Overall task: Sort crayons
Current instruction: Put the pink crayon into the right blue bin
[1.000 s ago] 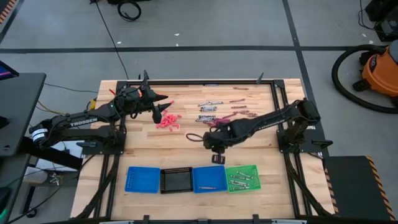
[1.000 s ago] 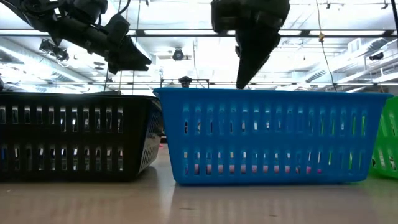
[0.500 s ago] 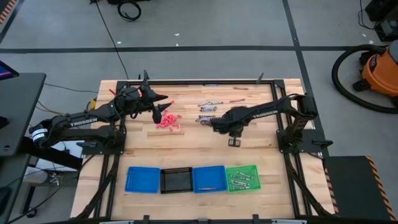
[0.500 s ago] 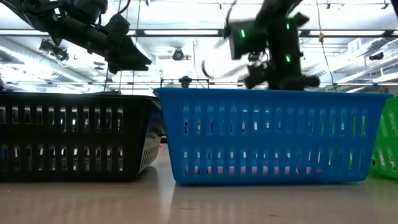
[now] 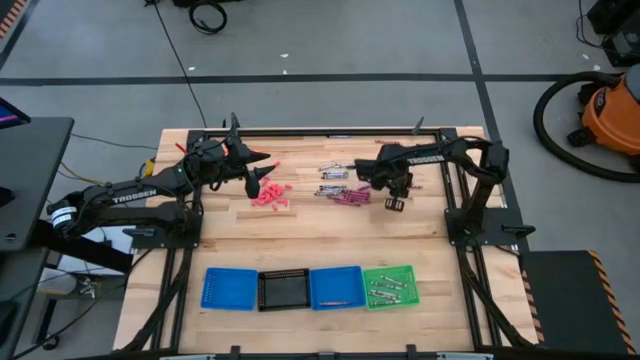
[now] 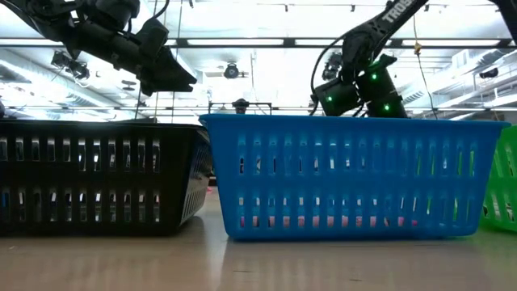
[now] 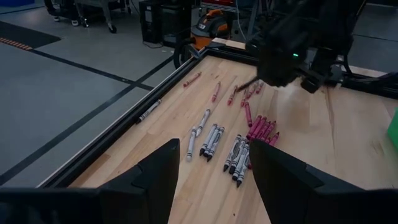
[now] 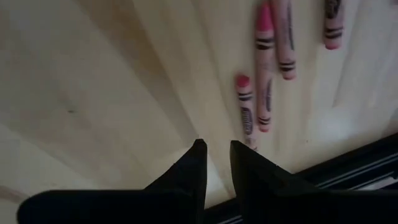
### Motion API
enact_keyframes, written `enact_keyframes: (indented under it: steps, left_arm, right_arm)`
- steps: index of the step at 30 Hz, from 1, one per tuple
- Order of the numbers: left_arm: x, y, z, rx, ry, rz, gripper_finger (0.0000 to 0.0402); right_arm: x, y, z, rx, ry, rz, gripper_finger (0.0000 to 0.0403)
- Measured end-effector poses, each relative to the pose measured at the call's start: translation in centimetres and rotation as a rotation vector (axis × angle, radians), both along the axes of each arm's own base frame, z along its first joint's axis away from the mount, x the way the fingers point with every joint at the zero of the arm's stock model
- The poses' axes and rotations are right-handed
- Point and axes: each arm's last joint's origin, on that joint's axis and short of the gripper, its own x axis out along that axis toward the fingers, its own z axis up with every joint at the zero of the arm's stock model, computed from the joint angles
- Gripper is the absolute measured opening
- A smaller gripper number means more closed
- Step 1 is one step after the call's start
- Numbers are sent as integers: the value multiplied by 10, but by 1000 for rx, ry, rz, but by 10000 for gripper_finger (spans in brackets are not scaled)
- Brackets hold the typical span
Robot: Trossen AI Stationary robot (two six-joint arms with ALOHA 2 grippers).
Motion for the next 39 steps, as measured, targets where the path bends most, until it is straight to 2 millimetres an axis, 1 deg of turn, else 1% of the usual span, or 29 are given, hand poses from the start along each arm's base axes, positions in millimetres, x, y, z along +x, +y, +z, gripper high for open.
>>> enact_keyframes:
  steps: [5, 8, 12, 16, 21, 26, 29, 36, 39]
  left_arm:
    - [0, 0, 0, 0, 0, 0, 205]
    - [0, 0, 0, 0, 0, 0, 205]
    - [0, 0, 0, 0, 1, 0, 205]
    - [0, 0, 0, 0, 1, 0, 205]
    - [0, 0, 0, 0, 1, 0, 205]
    - [0, 0, 0, 0, 1, 0, 205]
    - [0, 0, 0, 0, 1, 0, 205]
    - [0, 0, -1, -4, 8, 0, 205]
    - [0, 0, -2, -9, 18, -1, 205]
  right_arm:
    - [-8, -17, 0, 6, 8, -22, 77]
    - [-13, -24, -3, 11, 12, -26, 75]
    - [-23, -25, -14, 35, 38, -24, 72]
    - [-32, -26, -26, 17, 49, -25, 68]
    - [-37, -27, -35, 46, 19, -11, 62]
    - [-39, -29, -36, 112, -14, 26, 52]
    - [-39, -29, -36, 117, -16, 37, 43]
    - [-38, -28, -34, 154, -17, 19, 9]
    - [-37, -26, -30, 181, -3, -22, 4]
